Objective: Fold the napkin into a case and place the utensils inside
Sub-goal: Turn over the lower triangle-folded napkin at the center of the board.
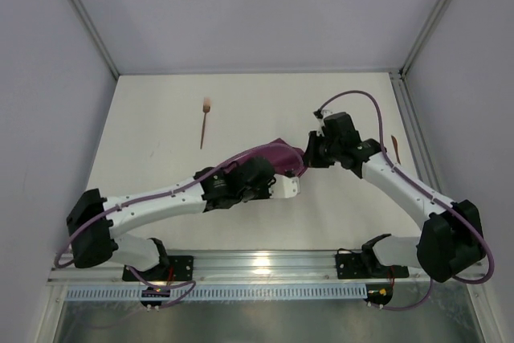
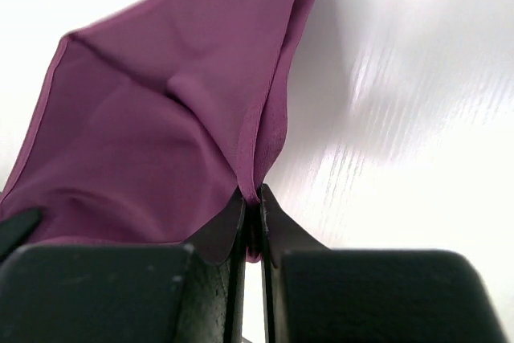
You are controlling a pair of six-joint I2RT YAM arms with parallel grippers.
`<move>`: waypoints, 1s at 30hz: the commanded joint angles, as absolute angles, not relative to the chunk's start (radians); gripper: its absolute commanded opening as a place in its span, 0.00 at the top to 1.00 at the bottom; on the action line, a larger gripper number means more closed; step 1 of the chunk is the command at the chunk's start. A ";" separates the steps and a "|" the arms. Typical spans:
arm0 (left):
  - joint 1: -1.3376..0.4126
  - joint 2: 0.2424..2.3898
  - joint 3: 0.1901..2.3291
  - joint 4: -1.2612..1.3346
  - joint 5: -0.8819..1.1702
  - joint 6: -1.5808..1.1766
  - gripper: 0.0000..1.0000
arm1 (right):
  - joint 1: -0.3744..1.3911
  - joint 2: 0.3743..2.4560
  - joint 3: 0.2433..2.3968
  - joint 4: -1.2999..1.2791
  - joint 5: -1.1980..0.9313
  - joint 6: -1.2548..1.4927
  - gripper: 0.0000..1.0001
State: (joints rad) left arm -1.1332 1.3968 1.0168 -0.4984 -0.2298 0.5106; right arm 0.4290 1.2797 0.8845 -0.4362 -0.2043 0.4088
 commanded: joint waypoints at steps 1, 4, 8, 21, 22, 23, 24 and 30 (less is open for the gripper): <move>-1.097 1.348 1.120 -0.546 -0.272 0.454 1.00 | 0.425 1.256 0.988 -0.547 -0.155 0.350 0.97; -1.065 1.344 1.176 -0.566 -0.272 0.430 1.00 | 0.417 1.243 1.048 -0.600 -0.152 0.328 0.97; -1.042 1.345 1.222 -0.563 -0.267 0.405 1.00 | 0.394 1.213 1.095 -0.662 -0.120 0.302 0.97; -1.042 1.652 1.682 -0.633 -0.019 0.190 1.00 | 0.200 1.129 1.341 -0.935 0.185 0.213 0.97; -1.042 1.679 1.716 -0.649 -0.008 0.177 1.00 | 0.189 1.127 1.351 -0.949 0.207 0.209 0.97; -1.043 1.731 1.777 -0.653 -0.003 0.148 1.00 | 0.173 1.129 1.361 -0.968 0.230 0.198 0.97; -1.049 1.758 1.807 -0.657 0.036 0.131 1.00 | 0.164 1.129 1.380 -1.003 0.277 0.192 0.97; -1.130 1.954 2.024 -0.673 0.132 0.054 1.00 | 0.111 1.166 1.451 -1.139 0.414 0.160 0.97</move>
State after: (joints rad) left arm -1.0744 1.8931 1.9202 -0.6483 0.0376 0.1272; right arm 0.1322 1.1534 1.3911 -1.0290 0.2962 0.1967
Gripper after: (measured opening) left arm 0.015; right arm 0.093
